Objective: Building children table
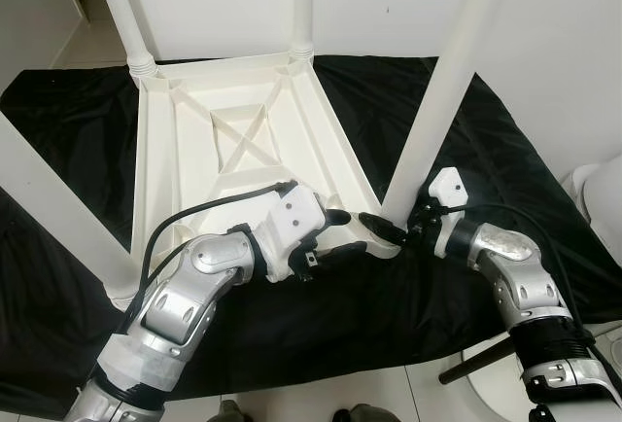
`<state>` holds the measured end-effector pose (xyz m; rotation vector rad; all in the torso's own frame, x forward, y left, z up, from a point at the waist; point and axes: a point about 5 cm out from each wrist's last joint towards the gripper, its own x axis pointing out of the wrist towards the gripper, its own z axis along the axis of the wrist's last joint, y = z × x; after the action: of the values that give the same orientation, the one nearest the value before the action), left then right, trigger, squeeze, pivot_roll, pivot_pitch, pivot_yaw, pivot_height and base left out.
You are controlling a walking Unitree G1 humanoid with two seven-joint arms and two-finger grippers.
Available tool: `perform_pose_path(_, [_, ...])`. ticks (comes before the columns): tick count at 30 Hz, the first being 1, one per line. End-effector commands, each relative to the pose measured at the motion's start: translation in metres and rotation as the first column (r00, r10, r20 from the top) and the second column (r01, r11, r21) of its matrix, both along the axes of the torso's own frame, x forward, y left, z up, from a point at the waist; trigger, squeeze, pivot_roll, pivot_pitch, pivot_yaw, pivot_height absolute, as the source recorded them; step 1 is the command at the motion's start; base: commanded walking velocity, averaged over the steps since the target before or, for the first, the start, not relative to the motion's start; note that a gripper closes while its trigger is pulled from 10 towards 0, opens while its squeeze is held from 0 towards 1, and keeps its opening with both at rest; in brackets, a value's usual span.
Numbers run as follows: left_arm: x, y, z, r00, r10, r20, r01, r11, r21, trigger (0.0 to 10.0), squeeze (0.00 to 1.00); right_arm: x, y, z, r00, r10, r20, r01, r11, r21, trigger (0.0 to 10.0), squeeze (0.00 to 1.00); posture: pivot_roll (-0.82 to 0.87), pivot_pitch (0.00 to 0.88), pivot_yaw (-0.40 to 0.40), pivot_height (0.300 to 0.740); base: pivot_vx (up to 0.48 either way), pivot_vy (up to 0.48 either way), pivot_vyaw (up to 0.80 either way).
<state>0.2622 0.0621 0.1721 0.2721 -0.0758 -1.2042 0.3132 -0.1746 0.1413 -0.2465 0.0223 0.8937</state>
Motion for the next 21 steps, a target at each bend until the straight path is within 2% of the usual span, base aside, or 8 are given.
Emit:
perform_pose_path(1, [0.000, 0.001, -0.001, 1.000, 0.010, -0.003, -0.010, 1.000, 0.006, 10.0, 0.00, 0.001, 0.004, -0.003, 1.000, 0.027, -0.007, -0.027, 0.999, -0.017, 0.0, 0.00, -0.10, 0.043, 0.009, 0.740, 0.000, 0.000, 0.00])
perform_pose_path(8, [-0.001, 0.001, -0.002, 1.000, 0.013, -0.008, -0.013, 1.000, 0.003, 10.0, 0.00, 0.001, -0.002, -0.008, 0.998, 0.047, -0.029, -0.048, 0.999, -0.009, 0.0, 0.00, -0.10, 0.046, 0.006, 0.740, 0.000, 0.000, 0.00])
perform_pose_path(9, [-0.001, 0.001, -0.002, 1.000, 0.012, -0.008, -0.012, 1.000, 0.004, 10.0, 0.00, -0.001, -0.003, -0.009, 0.999, 0.042, -0.024, -0.042, 0.999, -0.011, 4.3, 0.00, -0.10, 0.046, 0.006, 0.740, 0.000, 0.000, 0.00])
perform_pose_path(10, [-0.001, 0.000, -0.002, 1.000, 0.011, -0.008, -0.011, 1.000, 0.003, 10.0, 0.00, -0.003, -0.002, -0.010, 0.999, 0.039, -0.027, -0.039, 0.999, -0.001, 10.0, 0.00, -0.10, 0.046, 0.006, 0.740, 0.000, 0.000, 0.00])
perform_pose_path(16, [0.000, 0.000, -0.002, 1.000, 0.005, -0.006, -0.005, 1.000, 0.002, 10.0, 0.00, -0.013, 0.006, -0.010, 1.000, -0.026, 0.007, 0.026, 0.999, 0.046, 10.0, 0.00, -0.11, 0.043, 0.011, 0.740, 0.000, 0.000, 0.00])
perform_pose_path(18, [0.001, -0.001, -0.002, 1.000, 0.004, -0.007, -0.004, 1.000, 0.001, 10.0, 0.00, -0.018, 0.014, -0.010, 0.998, -0.057, 0.014, 0.056, 0.996, 0.072, 10.0, 0.00, -0.12, 0.044, 0.012, 0.740, 0.000, 0.000, 0.00])
perform_pose_path(21, [0.000, -0.001, -0.002, 1.000, 0.000, -0.006, 0.000, 1.000, 0.000, 10.0, 0.00, -0.025, 0.024, -0.012, 0.984, -0.180, -0.001, 0.179, 0.977, 0.117, 10.0, 0.00, -0.12, 0.050, 0.013, 0.740, 0.000, 0.000, 0.00])
